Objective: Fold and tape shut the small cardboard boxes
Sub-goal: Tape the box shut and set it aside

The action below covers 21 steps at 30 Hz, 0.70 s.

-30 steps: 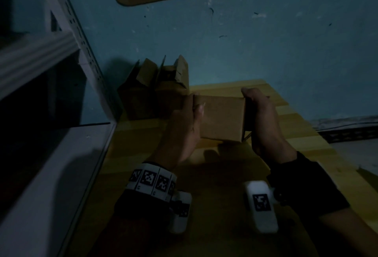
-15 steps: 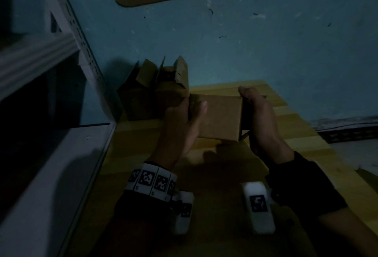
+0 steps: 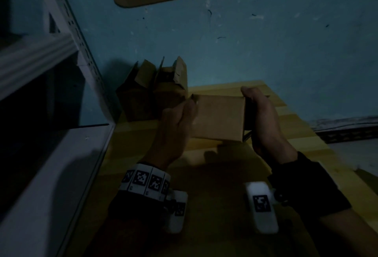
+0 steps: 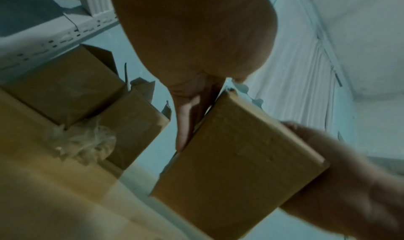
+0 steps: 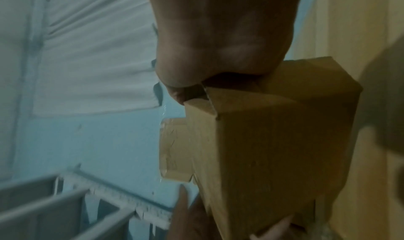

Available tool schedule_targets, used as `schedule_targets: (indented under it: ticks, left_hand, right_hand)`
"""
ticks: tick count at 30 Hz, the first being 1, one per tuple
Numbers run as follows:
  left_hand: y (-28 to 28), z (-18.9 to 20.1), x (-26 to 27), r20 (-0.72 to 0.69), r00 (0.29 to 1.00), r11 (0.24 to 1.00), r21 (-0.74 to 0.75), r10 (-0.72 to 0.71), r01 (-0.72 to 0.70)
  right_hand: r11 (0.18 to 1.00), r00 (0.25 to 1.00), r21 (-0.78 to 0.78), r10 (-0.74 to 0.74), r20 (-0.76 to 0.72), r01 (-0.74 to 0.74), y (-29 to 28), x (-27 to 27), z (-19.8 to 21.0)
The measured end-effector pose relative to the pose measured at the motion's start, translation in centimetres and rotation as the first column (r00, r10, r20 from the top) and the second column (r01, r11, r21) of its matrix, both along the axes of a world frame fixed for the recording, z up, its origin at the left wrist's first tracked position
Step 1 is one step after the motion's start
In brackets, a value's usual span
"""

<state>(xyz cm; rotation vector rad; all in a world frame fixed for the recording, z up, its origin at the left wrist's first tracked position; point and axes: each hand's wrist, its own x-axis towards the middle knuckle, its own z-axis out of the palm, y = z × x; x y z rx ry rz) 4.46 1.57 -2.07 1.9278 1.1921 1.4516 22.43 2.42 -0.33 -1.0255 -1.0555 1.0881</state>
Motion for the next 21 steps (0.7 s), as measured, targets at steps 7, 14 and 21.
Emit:
schedule_targets:
  ticks: [7,14,21]
  left_hand:
    - [0.08,0.08,0.05,-0.107,0.993,0.997,0.064,0.043,-0.036]
    - [0.13,-0.18,0.35,-0.224,0.964,0.986,0.106,0.146,-0.125]
    - [0.28,-0.46,-0.61,-0.169,0.985,0.997,0.073,0.024,-0.012]
  right_hand:
    - [0.999,1.0,-0.031,0.011,-0.007,-0.012,0.02,-0.09,-0.14]
    - [0.999,1.0,-0.043,0.028,-0.004,-0.028,0.28,0.22,-0.37]
    - [0.999,0.999,-0.029,0.036,0.018,-0.035,0.28,0.54,-0.34]
